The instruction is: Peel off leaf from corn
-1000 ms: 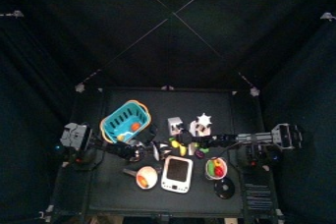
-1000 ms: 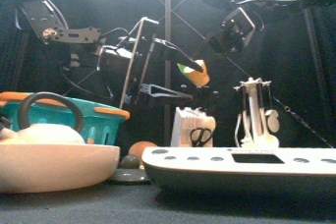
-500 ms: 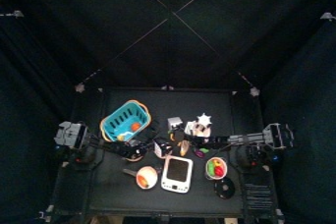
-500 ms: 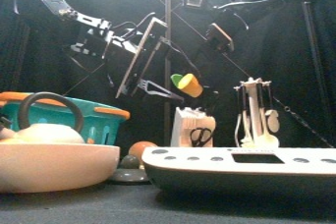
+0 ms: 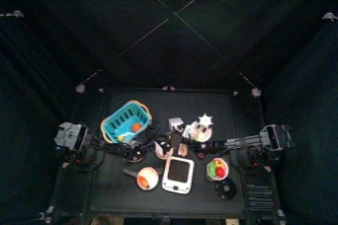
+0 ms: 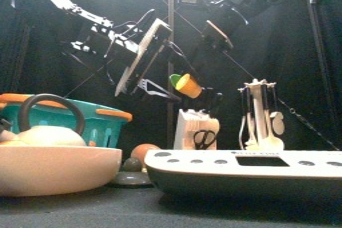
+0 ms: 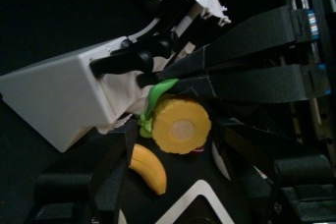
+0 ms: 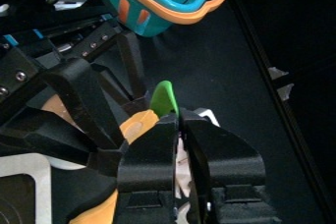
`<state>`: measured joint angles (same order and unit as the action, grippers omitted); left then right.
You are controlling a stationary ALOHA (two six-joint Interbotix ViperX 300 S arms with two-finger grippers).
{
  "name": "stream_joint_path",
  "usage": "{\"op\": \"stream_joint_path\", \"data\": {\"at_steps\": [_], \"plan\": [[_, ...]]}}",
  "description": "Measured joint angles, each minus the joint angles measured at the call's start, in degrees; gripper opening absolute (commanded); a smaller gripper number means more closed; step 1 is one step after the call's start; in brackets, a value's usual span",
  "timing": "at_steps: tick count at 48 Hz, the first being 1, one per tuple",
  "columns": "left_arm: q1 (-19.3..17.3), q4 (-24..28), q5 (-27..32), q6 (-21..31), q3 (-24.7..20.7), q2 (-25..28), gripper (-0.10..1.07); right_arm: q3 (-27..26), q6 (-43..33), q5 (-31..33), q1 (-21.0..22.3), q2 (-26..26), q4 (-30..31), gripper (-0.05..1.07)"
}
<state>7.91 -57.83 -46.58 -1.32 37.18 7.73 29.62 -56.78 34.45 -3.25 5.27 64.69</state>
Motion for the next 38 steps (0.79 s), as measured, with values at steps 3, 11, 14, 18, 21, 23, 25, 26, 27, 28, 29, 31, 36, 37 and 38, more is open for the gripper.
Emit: {"op": "stream_joint_path", "data": {"at_steps": [3, 11, 14, 18, 21, 23, 25, 26, 27, 28, 29, 31, 36, 37, 38], "plan": [[0.00, 0.09, -0.70, 0.00, -0.26, 0.09, 0.93, 0.00, 0.09, 0.00, -0.18, -0.18, 0.00, 0.45], [0.09, 0.35, -1.49, -0.09, -1.05, 0.70, 0.92, -0.09, -0.09, 0.18, -0.18, -0.26, -0.09, 0.45], [0.00, 0.35, -1.49, 0.00, -1.14, 0.88, 0.91, 0.00, -0.09, 0.26, -0.18, -0.26, -0.18, 0.45], [0.09, 0.35, -1.49, 0.00, -1.23, 1.05, 0.88, -0.09, -0.09, 0.44, -0.18, -0.26, -0.18, 0.45], [0.00, 0.35, -1.49, 0.00, -1.23, 1.05, 0.85, -0.09, -0.09, 0.62, -0.26, -0.26, -0.18, 0.45], [0.00, 0.35, -1.49, 0.09, -1.23, 1.14, 0.83, -0.09, -0.09, 0.70, -0.35, -0.26, -0.18, 0.45], [0.00, 0.35, -1.49, 0.09, -1.23, 1.05, 0.81, -0.09, -0.09, 0.70, -0.44, -0.35, -0.18, 0.45], [0.00, 0.35, -1.49, 0.09, -1.23, 1.14, 0.79, 0.00, -0.09, 0.88, -0.44, -0.35, -0.18, 0.45], [0.00, 0.35, -1.49, 0.09, -1.23, 1.05, 0.78, -0.09, -0.09, 0.88, -0.53, -0.35, -0.18, 0.45], [0.00, 0.26, -1.49, 0.09, -1.23, 1.05, 0.77, -0.09, -0.09, 0.97, -0.53, -0.26, -0.18, 0.45], [0.00, 0.35, -1.49, 0.09, -1.23, 1.05, 0.76, -0.09, -0.09, 0.97, -0.44, -0.26, -0.18, 0.45], [-0.09, 0.18, -1.49, 0.09, -1.23, 1.14, 0.74, -0.09, -0.09, 1.05, -0.53, -0.26, -0.18, 0.45], [-0.09, 0.18, -1.41, 0.09, -1.14, 1.05, 0.72, -0.09, -0.09, 1.41, -0.44, -0.35, -0.18, 0.45], [-0.09, 0.18, -1.32, 0.09, -1.14, 1.05, 0.72, -0.09, -0.18, 1.49, -0.44, -0.26, -0.26, 0.45], [-0.09, 0.26, -1.32, 0.09, -1.14, 1.14, 0.72, -0.09, -0.18, 1.58, -0.44, -0.35, -0.18, 0.45]]}}
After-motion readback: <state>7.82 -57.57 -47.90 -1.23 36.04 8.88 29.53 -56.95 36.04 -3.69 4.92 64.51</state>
